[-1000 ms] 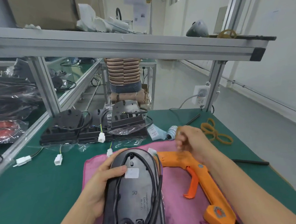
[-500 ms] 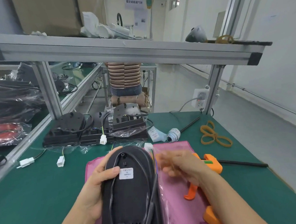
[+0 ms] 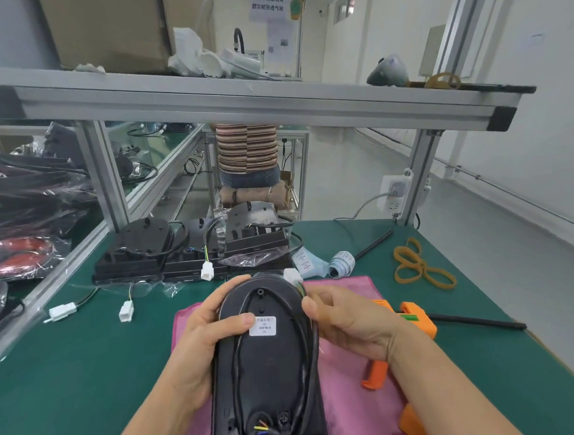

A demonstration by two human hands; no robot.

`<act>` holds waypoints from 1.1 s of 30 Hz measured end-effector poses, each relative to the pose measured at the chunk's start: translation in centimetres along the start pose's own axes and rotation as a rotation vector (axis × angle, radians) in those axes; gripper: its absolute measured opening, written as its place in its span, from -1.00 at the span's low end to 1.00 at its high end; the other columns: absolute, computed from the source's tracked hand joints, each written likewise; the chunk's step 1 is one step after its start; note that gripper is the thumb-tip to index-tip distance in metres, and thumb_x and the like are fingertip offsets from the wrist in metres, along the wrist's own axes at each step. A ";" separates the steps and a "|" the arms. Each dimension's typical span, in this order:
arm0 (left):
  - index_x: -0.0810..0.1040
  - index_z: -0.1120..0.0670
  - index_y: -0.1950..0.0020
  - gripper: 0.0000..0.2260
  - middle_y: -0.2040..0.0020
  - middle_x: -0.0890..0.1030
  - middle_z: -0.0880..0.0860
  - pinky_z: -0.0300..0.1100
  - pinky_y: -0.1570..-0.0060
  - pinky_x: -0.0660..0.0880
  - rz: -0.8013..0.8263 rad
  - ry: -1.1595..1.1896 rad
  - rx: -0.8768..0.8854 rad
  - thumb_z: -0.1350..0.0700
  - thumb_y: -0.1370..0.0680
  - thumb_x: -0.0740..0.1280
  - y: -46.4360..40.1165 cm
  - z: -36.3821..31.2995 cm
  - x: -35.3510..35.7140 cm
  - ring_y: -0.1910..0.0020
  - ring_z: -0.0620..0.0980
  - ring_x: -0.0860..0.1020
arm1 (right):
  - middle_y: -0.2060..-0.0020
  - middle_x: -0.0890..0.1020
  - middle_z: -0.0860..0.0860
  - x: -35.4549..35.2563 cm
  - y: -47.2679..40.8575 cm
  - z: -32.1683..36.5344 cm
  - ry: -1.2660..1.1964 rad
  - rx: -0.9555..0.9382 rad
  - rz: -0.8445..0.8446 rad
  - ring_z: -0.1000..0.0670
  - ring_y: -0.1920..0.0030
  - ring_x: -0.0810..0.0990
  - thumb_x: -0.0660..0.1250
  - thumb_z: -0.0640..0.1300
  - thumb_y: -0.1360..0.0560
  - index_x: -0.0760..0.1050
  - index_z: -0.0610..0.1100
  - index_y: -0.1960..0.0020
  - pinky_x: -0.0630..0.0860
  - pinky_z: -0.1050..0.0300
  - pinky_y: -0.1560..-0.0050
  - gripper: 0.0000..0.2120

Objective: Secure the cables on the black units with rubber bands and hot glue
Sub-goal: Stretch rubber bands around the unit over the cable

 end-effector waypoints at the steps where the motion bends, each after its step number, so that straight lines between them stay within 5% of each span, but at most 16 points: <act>1: 0.62 0.00 -0.20 -0.49 -0.10 0.66 0.22 -0.08 0.18 0.64 -0.008 0.012 -0.007 0.32 -0.29 0.39 -0.1 0.0 -0.1 0.11 0.12 0.67 | -0.30 0.47 -0.28 0.0 -0.2 0.1 -0.004 -0.002 0.000 -0.14 -0.28 0.47 0.57 0.22 -0.23 0.32 -0.38 -0.38 0.36 -0.05 -0.37 -0.02; 6: 0.64 0.02 -0.16 -0.56 -0.03 0.68 0.20 0.00 0.19 0.65 -0.032 0.197 -0.038 0.28 -0.32 0.31 -0.1 0.8 -1.3 0.19 0.13 0.68 | -0.19 0.50 -0.04 -1.0 0.2 -0.7 -0.220 0.027 -0.008 -0.01 -0.02 0.54 0.50 0.08 -0.38 0.46 -0.07 -0.37 0.43 0.10 -0.04 -0.39; 9: 0.65 0.03 -0.14 -0.56 -0.01 0.68 0.20 0.00 0.20 0.65 -0.014 0.215 -0.033 0.29 -0.30 0.32 -0.1 0.8 -1.5 0.19 0.13 0.68 | -0.02 0.52 -0.04 -1.5 0.4 -1.7 -0.239 0.078 -0.029 0.06 0.17 0.55 0.39 -0.19 -0.48 0.37 -0.21 -0.41 0.50 0.19 0.11 -0.48; 12: 0.63 0.05 -0.19 -0.52 -0.10 0.65 0.23 -0.01 0.10 0.64 0.018 0.139 -0.037 0.31 -0.29 0.35 -0.2 0.7 -0.7 0.11 0.14 0.66 | 0.12 0.58 -0.02 -0.9 0.4 -1.5 -0.044 0.101 0.018 0.06 0.12 0.56 0.58 0.02 -0.30 0.40 -0.35 -0.24 0.52 0.18 -0.02 -0.30; 14: 0.62 0.04 -0.19 -0.50 -0.10 0.65 0.24 -0.01 0.12 0.64 0.015 0.106 -0.042 0.32 -0.28 0.37 -0.3 0.7 -0.3 0.11 0.15 0.66 | -0.03 0.60 -0.15 -0.5 0.5 -1.0 0.056 0.119 0.042 -0.05 -0.02 0.57 0.60 0.08 -0.24 0.43 -0.42 -0.25 0.50 0.13 -0.08 -0.19; 18: 0.64 -0.01 -0.17 -0.48 -0.08 0.66 0.21 -0.05 0.17 0.64 0.003 0.040 -0.018 0.32 -0.25 0.41 -0.1 0.5 0.2 0.13 0.13 0.66 | -0.04 0.64 -0.07 -0.7 0.8 0.4 0.030 0.078 0.047 -0.04 -0.08 0.59 0.57 -0.04 -0.31 0.55 -0.25 -0.21 0.53 0.11 -0.10 -0.45; 22: 0.63 -0.01 -0.18 -0.48 -0.12 0.65 0.23 -0.06 0.17 0.63 0.021 -0.007 0.002 0.33 -0.25 0.41 0.1 0.0 1.0 0.07 0.17 0.66 | -0.19 0.48 -0.42 -0.1 0.0 1.3 0.106 0.023 -0.052 -0.16 -0.17 0.47 0.36 -0.21 -0.42 0.31 -0.50 -0.32 0.34 -0.19 -0.40 -0.42; 25: 0.63 -0.03 -0.17 -0.49 -0.11 0.66 0.23 -0.05 0.17 0.63 -0.003 -0.031 0.005 0.32 -0.27 0.41 0.2 -0.1 1.2 0.08 0.18 0.66 | -0.09 0.47 -0.50 0.3 -0.6 1.4 0.174 0.043 -0.138 -0.14 -0.06 0.43 0.42 -0.15 -0.36 0.26 -0.54 -0.27 0.26 -0.33 -0.37 -0.33; 27: 0.64 -0.05 -0.15 -0.51 -0.08 0.66 0.24 -0.04 0.19 0.64 -0.027 -0.040 0.016 0.31 -0.27 0.41 0.2 0.0 1.4 0.11 0.17 0.66 | 0.12 0.57 -0.29 0.3 -0.8 1.2 0.215 0.053 -0.168 -0.07 0.03 0.47 0.45 -0.11 -0.34 0.33 -0.50 -0.24 0.43 -0.20 -0.26 -0.34; 30: 0.64 -0.04 -0.13 -0.53 -0.05 0.67 0.24 -0.06 0.22 0.63 -0.063 -0.049 0.028 0.30 -0.27 0.41 0.3 0.2 1.6 0.13 0.16 0.66 | 0.41 0.54 0.19 0.4 -1.3 1.0 0.277 0.048 -0.160 0.21 0.32 0.51 0.46 -0.11 -0.35 0.48 -0.36 -0.17 0.46 0.39 0.21 -0.51; 33: 0.64 -0.06 -0.13 -0.55 -0.06 0.67 0.19 -0.09 0.18 0.63 -0.052 -0.100 0.002 0.30 -0.30 0.41 0.4 -0.2 1.5 0.08 0.14 0.66 | 0.25 0.68 0.08 0.7 -1.5 0.8 0.257 0.020 -0.186 0.14 0.20 0.63 0.47 -0.19 -0.34 0.56 -0.24 -0.15 0.55 0.29 0.12 -0.61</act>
Point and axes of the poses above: each hand's wrist, its own y-axis away from the middle knuckle, its own x-axis out of the palm, z = x × y, the point moved 2 cm from there along -y, towards the middle knuckle
